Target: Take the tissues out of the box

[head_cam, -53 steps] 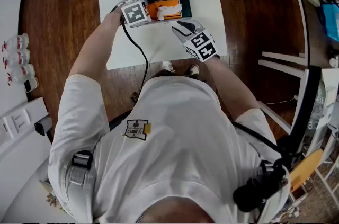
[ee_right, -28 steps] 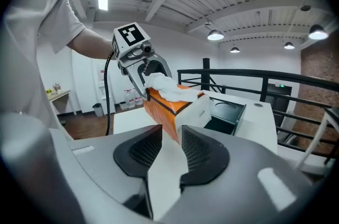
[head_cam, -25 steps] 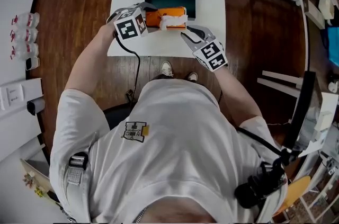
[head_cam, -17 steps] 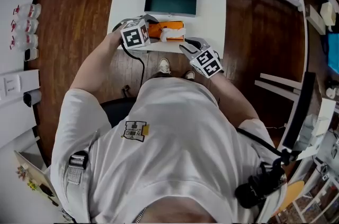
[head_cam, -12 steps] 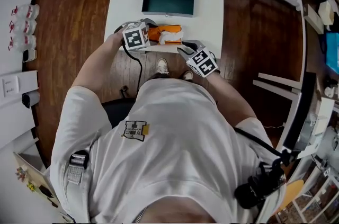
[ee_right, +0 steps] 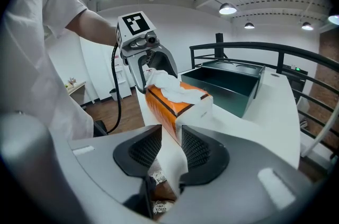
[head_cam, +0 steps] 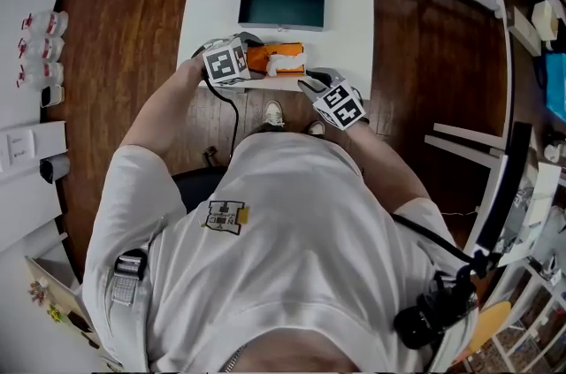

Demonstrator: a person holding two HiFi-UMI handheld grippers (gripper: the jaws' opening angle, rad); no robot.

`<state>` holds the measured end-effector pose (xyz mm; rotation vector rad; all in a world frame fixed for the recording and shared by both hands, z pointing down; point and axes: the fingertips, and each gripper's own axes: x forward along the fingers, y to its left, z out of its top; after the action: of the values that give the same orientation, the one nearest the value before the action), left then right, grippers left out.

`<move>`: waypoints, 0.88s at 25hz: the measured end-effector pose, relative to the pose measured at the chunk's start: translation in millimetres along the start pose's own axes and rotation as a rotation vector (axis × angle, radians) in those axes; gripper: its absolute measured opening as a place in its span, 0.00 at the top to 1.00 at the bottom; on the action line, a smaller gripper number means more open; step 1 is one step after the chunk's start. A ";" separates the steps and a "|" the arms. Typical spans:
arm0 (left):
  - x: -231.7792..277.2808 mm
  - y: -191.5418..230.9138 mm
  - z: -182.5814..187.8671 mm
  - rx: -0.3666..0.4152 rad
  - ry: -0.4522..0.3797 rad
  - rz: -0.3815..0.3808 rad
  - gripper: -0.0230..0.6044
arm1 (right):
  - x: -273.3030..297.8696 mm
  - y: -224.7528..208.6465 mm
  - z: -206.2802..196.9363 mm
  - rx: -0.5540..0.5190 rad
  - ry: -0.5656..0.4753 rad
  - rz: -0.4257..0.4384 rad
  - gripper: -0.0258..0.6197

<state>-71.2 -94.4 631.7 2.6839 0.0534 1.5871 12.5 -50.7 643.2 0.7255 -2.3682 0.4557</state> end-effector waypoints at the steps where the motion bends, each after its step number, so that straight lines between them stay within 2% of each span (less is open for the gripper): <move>1: -3.0 -0.4 0.1 -0.016 -0.010 -0.011 0.36 | -1.3 0.0 0.9 0.003 -0.003 0.001 0.79; 3: -18.0 3.0 4.9 -0.044 -0.044 0.001 0.33 | -5.7 -0.8 4.3 0.008 -0.019 0.001 0.78; 7: -71.9 10.6 31.1 -0.093 -0.177 0.129 0.33 | -23.4 -4.7 7.7 0.004 -0.069 -0.013 0.78; 9: -89.6 -4.3 41.7 -0.154 -0.266 0.186 0.34 | -38.4 -1.0 10.6 0.009 -0.107 -0.013 0.78; 13: -67.3 -61.3 46.1 -0.355 -0.399 0.251 0.52 | -61.4 21.1 9.3 0.052 -0.190 0.028 0.80; 15: -37.9 -87.4 38.4 -0.468 -0.424 0.253 0.62 | -62.2 36.7 1.4 0.086 -0.203 0.066 0.81; 17: -4.2 -116.2 25.1 -0.555 -0.414 0.211 0.64 | -55.5 56.0 -14.9 0.118 -0.177 0.101 0.81; 18: 11.2 -131.1 17.4 -0.588 -0.401 0.181 0.69 | -50.9 66.9 -25.3 0.137 -0.157 0.116 0.81; 20: 30.3 -150.1 6.3 -0.627 -0.383 0.138 0.76 | -44.6 82.0 -40.7 0.173 -0.126 0.130 0.81; 22: 37.7 -154.3 0.2 -0.642 -0.377 0.126 0.86 | -40.6 85.3 -47.1 0.208 -0.115 0.125 0.81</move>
<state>-55.6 61.3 658.9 2.4234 -0.5400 0.8719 9.8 54.8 640.6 0.7146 -2.5087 0.7408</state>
